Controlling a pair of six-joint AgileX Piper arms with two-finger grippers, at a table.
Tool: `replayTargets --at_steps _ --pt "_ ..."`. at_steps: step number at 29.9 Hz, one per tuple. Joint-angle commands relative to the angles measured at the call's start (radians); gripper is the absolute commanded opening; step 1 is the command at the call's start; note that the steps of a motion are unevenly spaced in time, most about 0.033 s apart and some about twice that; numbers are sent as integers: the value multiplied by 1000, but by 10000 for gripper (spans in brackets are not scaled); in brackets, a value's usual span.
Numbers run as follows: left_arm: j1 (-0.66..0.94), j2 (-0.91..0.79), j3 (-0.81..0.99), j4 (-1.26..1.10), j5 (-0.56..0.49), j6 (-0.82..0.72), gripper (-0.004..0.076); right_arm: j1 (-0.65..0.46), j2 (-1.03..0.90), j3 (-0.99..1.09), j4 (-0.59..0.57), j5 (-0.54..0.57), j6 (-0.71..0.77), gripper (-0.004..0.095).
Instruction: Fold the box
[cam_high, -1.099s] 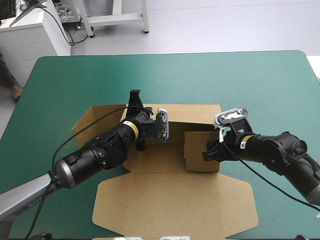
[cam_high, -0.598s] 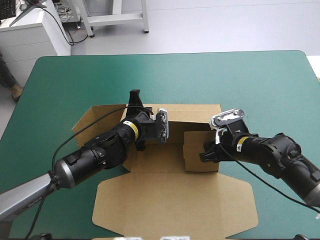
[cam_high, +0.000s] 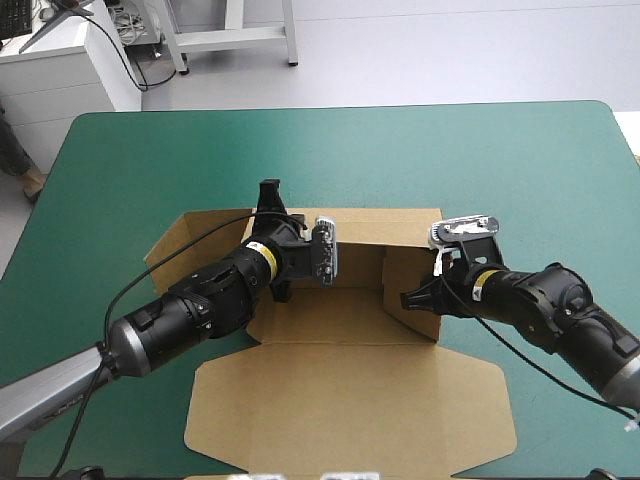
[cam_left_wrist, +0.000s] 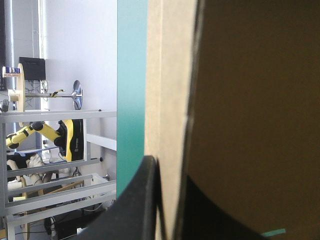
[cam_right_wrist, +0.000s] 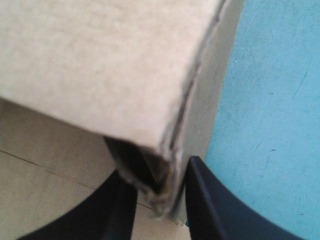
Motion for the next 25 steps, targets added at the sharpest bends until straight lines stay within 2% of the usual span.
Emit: replayTargets --at_steps 1,3,4,12,18,21,25 --pt "-9 -18 -15 -58 -29 -19 -8 -1 -8 -27 0 -99 22 125" --pt "-9 -18 -15 -58 -30 -19 -8 -1 -8 -27 0 -108 28 6" --pt "-9 -18 -15 -58 -30 -19 -8 -1 -8 -27 0 -110 41 -16" --pt "-10 -18 -15 -77 -30 -19 -8 42 -7 -27 0 -175 51 -11" --pt "-78 -35 -15 -70 -6 -10 16 47 17 -27 -63 -200 132 -11" --pt "-114 -42 -15 -70 29 29 120 47 45 -27 -91 -205 155 -11" --pt "-138 -55 -15 -67 36 32 329 47 90 -27 -114 -225 175 -11"
